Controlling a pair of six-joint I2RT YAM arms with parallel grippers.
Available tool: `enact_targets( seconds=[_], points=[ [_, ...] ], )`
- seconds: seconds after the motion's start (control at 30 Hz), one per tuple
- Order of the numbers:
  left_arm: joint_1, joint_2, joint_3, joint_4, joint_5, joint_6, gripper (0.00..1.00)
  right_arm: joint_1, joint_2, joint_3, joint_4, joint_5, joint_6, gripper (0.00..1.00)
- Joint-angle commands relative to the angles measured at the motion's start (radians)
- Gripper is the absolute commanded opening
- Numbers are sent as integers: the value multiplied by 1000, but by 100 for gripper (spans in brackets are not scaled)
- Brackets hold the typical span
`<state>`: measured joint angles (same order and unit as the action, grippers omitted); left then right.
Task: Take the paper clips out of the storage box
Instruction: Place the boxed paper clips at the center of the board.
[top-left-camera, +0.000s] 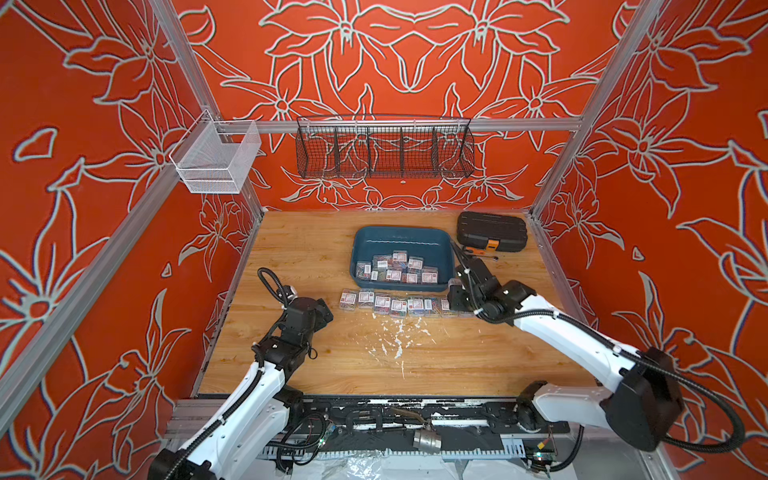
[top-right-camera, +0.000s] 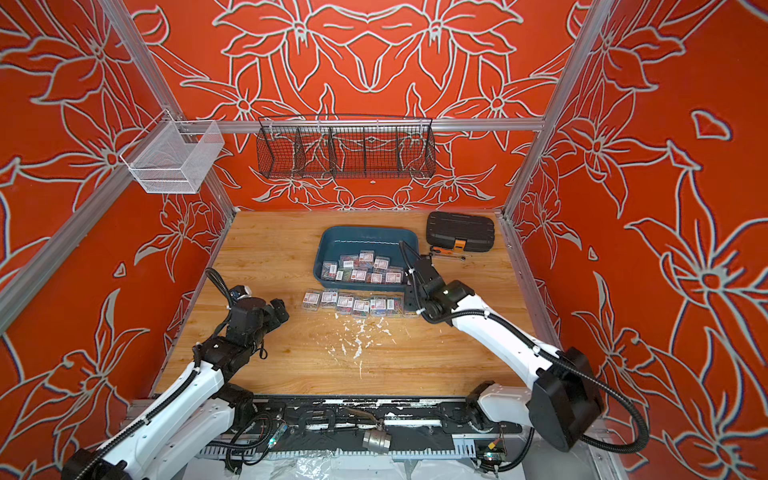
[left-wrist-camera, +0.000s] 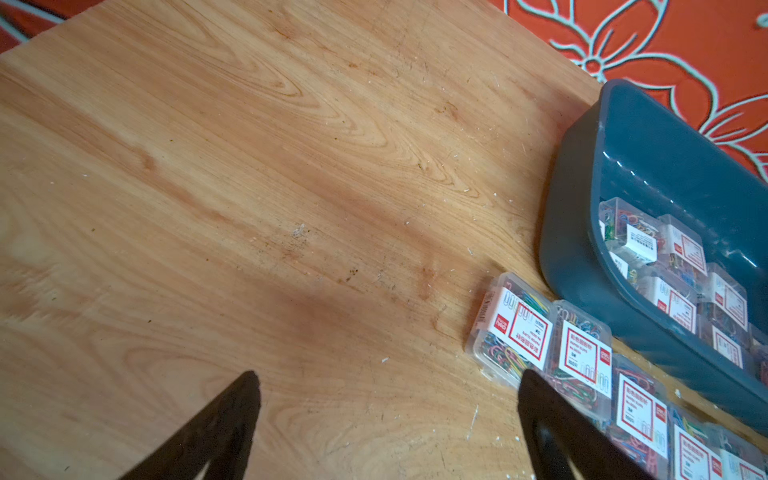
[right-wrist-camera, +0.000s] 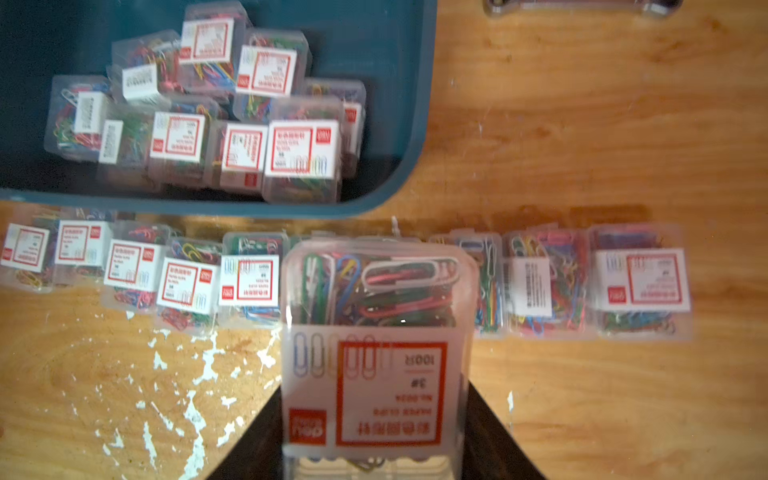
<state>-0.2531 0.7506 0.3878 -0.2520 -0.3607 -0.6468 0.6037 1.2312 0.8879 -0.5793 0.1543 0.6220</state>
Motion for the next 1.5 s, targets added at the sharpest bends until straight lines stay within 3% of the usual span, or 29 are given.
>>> enact_targets(
  seconds=[0.0, 0.2, 0.53, 0.93, 1.17, 1.47],
  points=[
    [7, 0, -13, 8, -5, -5, 94, 23, -46, -69, 45, -14, 86, 43],
    [7, 13, -7, 5, -1, -3, 94, 56, -119, -146, 60, -32, 138, 44],
    [6, 15, -7, 10, -3, -4, 94, 199, -29, -240, 167, -23, 236, 43],
    [6, 13, -7, 8, -6, -6, 94, 322, 264, -76, 172, 51, 241, 41],
    [8, 9, -9, 5, -12, -10, 94, 329, 445, 58, 127, 54, 196, 41],
    [7, 9, -8, 7, -11, -7, 94, 329, 518, 105, 128, 53, 196, 42]
  ],
)
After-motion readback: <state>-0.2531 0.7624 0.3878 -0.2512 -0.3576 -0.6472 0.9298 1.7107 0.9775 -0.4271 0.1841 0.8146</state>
